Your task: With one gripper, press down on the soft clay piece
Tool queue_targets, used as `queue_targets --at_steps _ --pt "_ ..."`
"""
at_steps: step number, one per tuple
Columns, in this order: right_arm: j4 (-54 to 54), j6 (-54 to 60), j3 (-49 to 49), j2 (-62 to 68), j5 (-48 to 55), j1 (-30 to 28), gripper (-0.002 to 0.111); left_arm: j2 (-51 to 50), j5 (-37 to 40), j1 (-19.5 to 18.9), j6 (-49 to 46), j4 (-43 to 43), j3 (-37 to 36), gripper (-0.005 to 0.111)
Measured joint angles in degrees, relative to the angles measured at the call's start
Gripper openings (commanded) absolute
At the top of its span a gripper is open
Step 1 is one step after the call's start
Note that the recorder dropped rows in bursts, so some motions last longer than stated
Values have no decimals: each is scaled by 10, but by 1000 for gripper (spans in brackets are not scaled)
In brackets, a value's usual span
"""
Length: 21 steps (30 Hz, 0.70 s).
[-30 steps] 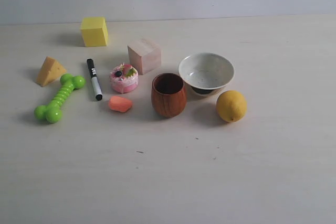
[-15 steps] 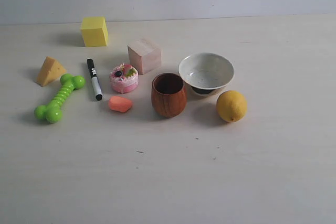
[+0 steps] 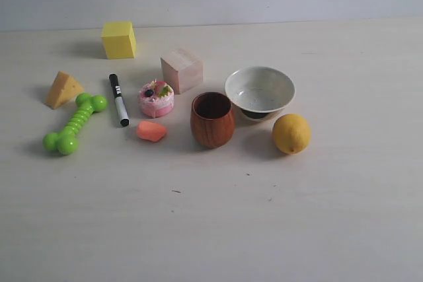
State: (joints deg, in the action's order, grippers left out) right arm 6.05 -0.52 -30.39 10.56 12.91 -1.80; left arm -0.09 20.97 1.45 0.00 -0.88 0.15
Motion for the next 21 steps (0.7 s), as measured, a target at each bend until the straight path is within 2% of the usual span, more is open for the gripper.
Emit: queue_targets --at_steps 8,21 --pt "-154 195 -92 139 103 0 0 0 0 0 0 0 0 0" --pt "-418 481 -183 345 194 0 0 0 0 0 0 -1 0 0"
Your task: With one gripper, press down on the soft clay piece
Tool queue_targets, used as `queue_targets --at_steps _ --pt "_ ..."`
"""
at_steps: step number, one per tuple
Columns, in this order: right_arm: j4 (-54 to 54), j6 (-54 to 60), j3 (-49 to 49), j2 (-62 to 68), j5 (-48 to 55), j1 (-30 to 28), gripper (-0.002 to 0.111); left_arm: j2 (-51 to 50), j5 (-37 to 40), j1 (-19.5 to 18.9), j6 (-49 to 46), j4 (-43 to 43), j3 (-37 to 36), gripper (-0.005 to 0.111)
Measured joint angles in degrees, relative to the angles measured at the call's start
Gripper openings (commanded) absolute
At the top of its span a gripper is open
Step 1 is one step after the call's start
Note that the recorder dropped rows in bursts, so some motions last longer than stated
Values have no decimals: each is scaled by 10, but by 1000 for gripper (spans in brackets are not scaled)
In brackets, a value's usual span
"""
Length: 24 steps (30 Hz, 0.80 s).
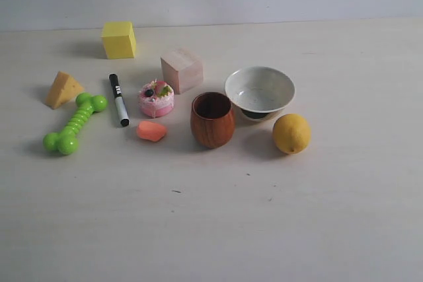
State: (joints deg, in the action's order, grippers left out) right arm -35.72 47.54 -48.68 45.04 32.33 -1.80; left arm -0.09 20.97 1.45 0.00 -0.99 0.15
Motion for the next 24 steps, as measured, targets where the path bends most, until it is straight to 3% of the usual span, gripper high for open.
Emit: queue_targets --at_steps 5,14,24 --pt "-48 69 -34 66 25 0 0 0 0 0 0 0 0 0" --pt "-107 87 -75 166 71 3 0 0 0 0 0 0 0 0" --pt "-113 118 -90 251 64 92 0 0 0 0 0 0 0 0"
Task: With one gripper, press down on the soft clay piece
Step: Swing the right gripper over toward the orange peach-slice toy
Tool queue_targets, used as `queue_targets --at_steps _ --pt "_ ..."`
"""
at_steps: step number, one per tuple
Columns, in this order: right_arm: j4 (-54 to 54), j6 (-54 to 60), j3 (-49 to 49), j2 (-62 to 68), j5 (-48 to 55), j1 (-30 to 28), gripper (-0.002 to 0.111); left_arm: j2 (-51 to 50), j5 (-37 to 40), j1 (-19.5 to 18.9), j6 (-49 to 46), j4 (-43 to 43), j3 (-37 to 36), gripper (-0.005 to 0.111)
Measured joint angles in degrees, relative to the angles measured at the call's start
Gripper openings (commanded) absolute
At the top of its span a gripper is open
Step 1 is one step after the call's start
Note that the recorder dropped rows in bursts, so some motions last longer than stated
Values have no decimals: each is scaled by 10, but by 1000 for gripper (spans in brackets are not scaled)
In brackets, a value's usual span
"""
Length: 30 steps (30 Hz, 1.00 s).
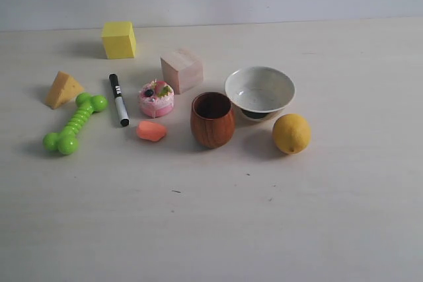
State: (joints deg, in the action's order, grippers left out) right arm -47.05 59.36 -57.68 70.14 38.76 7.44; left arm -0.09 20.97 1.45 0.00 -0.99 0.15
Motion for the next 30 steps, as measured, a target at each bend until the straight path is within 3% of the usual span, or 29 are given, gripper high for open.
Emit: queue_targets --at_steps 8,21,30 --pt "-20 -23 -1 30 -30 43 0 0 0 0 0 0 0 0" --pt "-128 1 -2 46 -50 53 0 0 0 0 0 0 0 0" --pt "-105 -10 -55 128 -45 131 0 0 0 0 0 0 0 0"
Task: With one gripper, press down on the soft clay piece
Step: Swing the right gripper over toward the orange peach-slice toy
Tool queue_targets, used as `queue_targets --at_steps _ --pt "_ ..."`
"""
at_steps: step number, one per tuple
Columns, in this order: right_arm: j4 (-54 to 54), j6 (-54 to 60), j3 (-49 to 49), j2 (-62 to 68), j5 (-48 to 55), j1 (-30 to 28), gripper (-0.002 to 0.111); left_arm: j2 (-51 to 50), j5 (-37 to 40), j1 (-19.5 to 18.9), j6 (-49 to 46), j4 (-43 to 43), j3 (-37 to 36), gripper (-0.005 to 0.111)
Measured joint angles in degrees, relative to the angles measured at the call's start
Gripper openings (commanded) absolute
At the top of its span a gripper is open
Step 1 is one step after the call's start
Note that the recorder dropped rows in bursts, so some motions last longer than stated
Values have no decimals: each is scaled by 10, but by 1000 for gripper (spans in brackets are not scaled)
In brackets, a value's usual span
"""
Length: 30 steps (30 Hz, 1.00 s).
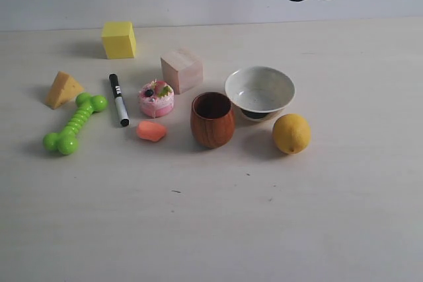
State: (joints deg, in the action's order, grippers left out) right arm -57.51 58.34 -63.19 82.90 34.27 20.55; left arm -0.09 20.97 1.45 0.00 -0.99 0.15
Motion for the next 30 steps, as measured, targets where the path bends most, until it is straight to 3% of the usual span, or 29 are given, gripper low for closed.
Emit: queue_targets --at_steps 6,9,16,20,30 --pt "207 -136 -83 86 8 65 0 0 0 0 0 0 0 0" --pt "255 -178 -109 125 18 87 0 0 0 0 0 0 0 0" --pt "278 -226 -164 215 26 131 0 0 0 0 0 0 0 0" --pt "352 -304 -222 283 52 156 0 0 0 0 0 0 0 0" --pt "409 -420 -398 414 150 165 0 0 0 0 0 0 0 0"
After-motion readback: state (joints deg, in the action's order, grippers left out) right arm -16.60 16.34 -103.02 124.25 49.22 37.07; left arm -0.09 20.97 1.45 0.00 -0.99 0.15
